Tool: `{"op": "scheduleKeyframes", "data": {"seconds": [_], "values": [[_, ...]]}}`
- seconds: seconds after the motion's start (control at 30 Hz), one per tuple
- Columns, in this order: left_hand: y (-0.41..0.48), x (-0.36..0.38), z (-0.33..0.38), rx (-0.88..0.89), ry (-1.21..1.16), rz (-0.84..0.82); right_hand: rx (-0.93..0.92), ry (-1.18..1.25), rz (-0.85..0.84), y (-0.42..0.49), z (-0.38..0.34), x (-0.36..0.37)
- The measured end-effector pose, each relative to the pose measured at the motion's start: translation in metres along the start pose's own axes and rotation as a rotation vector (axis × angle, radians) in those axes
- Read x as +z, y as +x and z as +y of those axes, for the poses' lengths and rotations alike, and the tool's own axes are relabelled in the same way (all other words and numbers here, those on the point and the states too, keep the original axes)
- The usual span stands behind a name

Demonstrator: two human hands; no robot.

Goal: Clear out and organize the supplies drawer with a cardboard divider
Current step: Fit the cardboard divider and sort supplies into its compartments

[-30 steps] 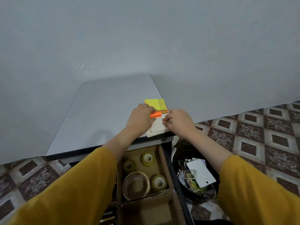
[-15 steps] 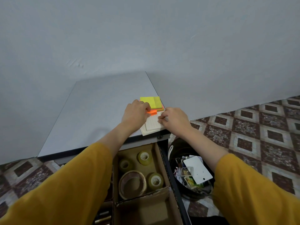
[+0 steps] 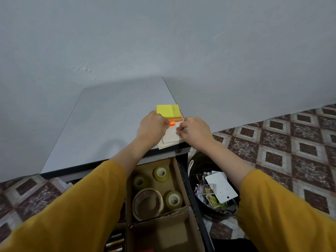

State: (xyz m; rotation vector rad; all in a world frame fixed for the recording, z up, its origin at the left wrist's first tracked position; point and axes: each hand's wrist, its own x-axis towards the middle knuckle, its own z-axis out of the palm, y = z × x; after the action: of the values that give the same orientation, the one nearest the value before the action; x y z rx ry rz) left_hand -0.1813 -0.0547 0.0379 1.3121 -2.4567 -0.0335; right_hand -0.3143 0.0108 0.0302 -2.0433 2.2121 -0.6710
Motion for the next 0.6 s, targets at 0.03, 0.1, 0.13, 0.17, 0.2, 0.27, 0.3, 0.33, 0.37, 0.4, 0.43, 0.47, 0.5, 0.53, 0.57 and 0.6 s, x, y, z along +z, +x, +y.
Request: {"op": "scheduleKeyframes", "data": {"seconds": [0.03, 0.1, 0.13, 0.17, 0.2, 0.27, 0.3, 0.33, 0.37, 0.4, 0.43, 0.47, 0.5, 0.53, 0.57, 0.6], "values": [[0.000, 0.000, 0.001, -0.014, -0.006, -0.008, 0.002, -0.001, -0.002, 0.000, 0.000, 0.000], [0.001, -0.001, 0.002, -0.028, -0.005, -0.021, 0.002, -0.005, -0.005, 0.000, 0.000, 0.001], [0.002, -0.002, 0.002, -0.035, -0.007, -0.026, 0.001, -0.008, -0.005, 0.000, 0.000, 0.001], [0.004, -0.004, 0.003, -0.042, -0.013, -0.032, 0.001, -0.011, -0.005, 0.000, 0.000, 0.001], [0.005, -0.006, 0.003, -0.047, -0.013, -0.037, 0.002, -0.011, -0.005, 0.001, 0.001, 0.001], [0.007, -0.009, 0.005, -0.052, -0.004, -0.057, 0.004, -0.008, -0.007, 0.001, 0.001, 0.001], [0.009, -0.010, 0.005, -0.059, -0.010, -0.070, 0.003, -0.006, -0.007, 0.001, 0.001, 0.001], [0.012, -0.011, 0.004, -0.071, -0.021, -0.086, 0.002, -0.005, -0.007, 0.001, 0.001, 0.001], [0.014, -0.011, 0.005, -0.082, -0.024, -0.107, 0.001, -0.004, -0.003, 0.001, 0.001, 0.002], [0.015, -0.011, 0.005, -0.087, -0.016, -0.130, 0.000, -0.003, -0.001, 0.001, 0.001, 0.002], [0.017, -0.012, 0.005, -0.085, 0.001, -0.153, -0.001, -0.001, 0.002, 0.001, 0.001, 0.002], [0.018, -0.012, 0.006, -0.079, 0.019, -0.173, -0.001, 0.001, 0.004, 0.001, 0.001, 0.002], [0.019, -0.012, 0.006, -0.073, 0.031, -0.186, -0.001, 0.003, 0.006, 0.001, 0.001, 0.002], [0.019, -0.012, 0.007, -0.070, 0.038, -0.193, -0.003, 0.003, 0.007, 0.001, 0.001, 0.002], [0.019, -0.012, 0.008, -0.071, 0.044, -0.200, -0.005, 0.003, 0.009, 0.001, 0.001, 0.002], [0.019, -0.012, 0.008, -0.073, 0.051, -0.205, -0.007, 0.004, 0.010, 0.000, 0.001, 0.002]]}}
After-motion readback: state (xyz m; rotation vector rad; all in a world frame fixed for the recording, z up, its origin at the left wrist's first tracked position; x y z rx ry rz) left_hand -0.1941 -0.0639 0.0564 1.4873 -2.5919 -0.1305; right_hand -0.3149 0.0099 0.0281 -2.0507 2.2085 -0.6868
